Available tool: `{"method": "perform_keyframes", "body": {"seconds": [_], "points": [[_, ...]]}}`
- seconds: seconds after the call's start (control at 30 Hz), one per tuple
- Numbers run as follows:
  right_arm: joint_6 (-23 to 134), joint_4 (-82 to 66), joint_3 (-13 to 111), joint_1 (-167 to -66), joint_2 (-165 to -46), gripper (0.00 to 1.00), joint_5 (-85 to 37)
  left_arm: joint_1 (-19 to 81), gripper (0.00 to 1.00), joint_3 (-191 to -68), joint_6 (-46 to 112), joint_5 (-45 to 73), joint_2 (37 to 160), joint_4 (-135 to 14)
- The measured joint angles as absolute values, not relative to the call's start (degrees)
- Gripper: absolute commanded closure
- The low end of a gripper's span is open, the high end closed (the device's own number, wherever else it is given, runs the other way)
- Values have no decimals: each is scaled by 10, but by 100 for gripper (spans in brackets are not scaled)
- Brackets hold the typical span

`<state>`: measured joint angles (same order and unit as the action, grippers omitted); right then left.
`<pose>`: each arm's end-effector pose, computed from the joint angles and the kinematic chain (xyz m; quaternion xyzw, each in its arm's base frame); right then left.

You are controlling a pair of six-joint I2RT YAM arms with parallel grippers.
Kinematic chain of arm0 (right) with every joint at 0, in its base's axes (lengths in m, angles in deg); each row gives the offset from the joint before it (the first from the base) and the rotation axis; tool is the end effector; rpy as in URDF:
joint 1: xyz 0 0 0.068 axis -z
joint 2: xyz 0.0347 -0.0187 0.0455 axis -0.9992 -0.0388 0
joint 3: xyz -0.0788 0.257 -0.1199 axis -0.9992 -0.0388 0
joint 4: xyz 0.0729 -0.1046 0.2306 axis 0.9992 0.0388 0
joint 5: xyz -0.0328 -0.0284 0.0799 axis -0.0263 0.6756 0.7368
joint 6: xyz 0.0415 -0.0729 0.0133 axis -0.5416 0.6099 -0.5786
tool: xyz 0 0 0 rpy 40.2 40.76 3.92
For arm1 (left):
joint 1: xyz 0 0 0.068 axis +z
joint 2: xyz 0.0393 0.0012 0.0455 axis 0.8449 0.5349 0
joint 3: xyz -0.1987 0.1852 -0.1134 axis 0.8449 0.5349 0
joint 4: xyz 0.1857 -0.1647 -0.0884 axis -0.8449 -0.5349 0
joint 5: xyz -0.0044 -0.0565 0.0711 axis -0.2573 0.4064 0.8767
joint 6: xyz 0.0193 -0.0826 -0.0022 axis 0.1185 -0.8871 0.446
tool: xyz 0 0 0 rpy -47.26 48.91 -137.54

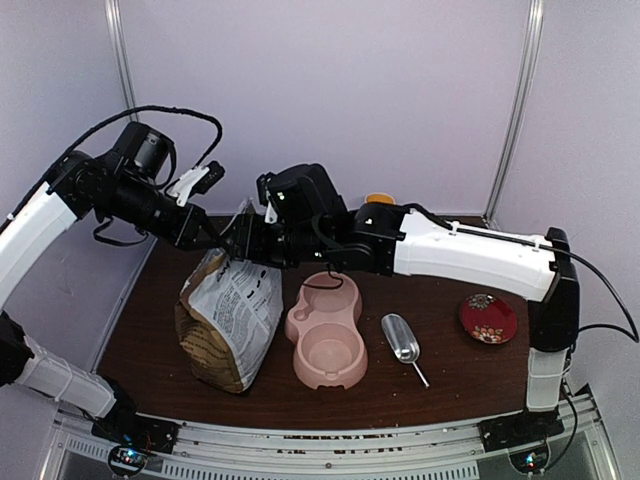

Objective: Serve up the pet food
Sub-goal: Open the pet food bag at the center of the board.

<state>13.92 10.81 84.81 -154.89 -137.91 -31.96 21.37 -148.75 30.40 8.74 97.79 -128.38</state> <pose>0.2030 0.4785 0.3751 -0.1311 0.8155 0.4735 0.3059 0.1986 -0.1671 0.4087 0.2208 0.9037 -0.2463 0.2718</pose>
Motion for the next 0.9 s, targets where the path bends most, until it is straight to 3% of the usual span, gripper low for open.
{"method": "perform_keyframes", "body": {"seconds": [0.4, 0.5, 0.9], "points": [[125, 87, 851, -1549, -1383, 84, -311, 215, 96, -1485, 301, 87, 973, -1283], [123, 80, 851, -1549, -1385, 99, -309, 215, 96, -1484, 299, 84, 972, -1281], [108, -66, 762, -1537, -1373, 100, -251, 219, 96, -1480, 291, 68, 968, -1275]]}}
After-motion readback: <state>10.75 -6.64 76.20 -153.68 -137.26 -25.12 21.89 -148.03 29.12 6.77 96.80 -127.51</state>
